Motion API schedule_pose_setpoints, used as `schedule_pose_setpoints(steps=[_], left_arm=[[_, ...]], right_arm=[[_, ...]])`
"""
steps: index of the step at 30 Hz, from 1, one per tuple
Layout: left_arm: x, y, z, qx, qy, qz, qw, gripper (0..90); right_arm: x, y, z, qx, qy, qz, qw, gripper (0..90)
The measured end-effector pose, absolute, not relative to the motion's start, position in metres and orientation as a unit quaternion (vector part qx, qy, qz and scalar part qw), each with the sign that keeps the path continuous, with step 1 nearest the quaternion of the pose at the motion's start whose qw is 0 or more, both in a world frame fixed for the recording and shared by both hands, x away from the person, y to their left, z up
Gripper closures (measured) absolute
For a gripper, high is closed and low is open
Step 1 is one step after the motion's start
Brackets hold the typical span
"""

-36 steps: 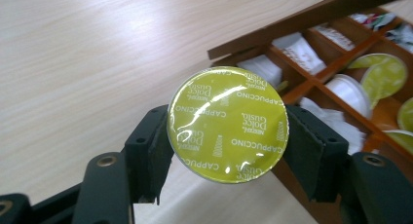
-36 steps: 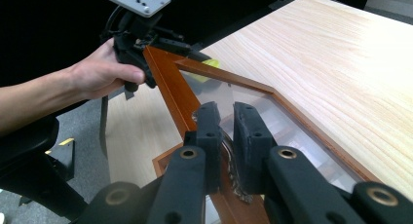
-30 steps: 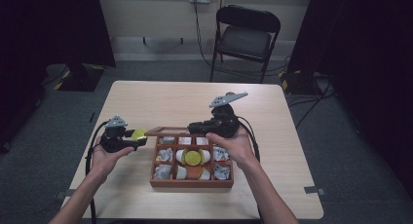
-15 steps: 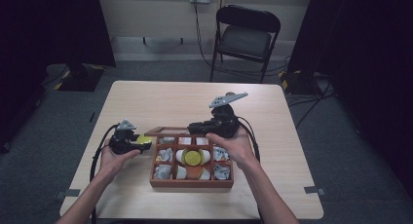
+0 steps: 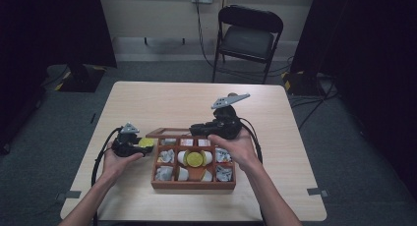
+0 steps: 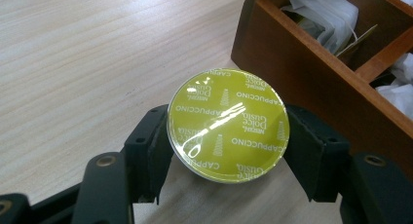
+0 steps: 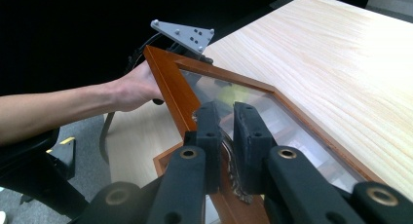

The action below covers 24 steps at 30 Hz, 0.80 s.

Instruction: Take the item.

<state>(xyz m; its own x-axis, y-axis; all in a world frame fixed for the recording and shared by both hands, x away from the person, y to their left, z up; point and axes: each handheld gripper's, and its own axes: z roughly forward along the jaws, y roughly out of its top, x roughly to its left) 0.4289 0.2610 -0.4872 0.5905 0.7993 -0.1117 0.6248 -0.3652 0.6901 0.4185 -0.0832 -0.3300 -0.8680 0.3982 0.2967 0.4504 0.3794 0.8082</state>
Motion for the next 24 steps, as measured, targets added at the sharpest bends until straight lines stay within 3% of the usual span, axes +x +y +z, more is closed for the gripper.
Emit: schedule_pose_setpoints(steps=[9,24], left_arm=[[0.43,0.267,-0.489,0.806,0.453,0.109,0.364,22.6],[0.388,0.293,-0.476,0.798,0.458,0.115,0.375,15.7]], right_arm=[[0.418,-0.083,-0.33,-0.255,-0.83,-0.495,0.026,81.7],[0.418,-0.083,-0.33,-0.254,-0.831,-0.494,0.025,81.7]])
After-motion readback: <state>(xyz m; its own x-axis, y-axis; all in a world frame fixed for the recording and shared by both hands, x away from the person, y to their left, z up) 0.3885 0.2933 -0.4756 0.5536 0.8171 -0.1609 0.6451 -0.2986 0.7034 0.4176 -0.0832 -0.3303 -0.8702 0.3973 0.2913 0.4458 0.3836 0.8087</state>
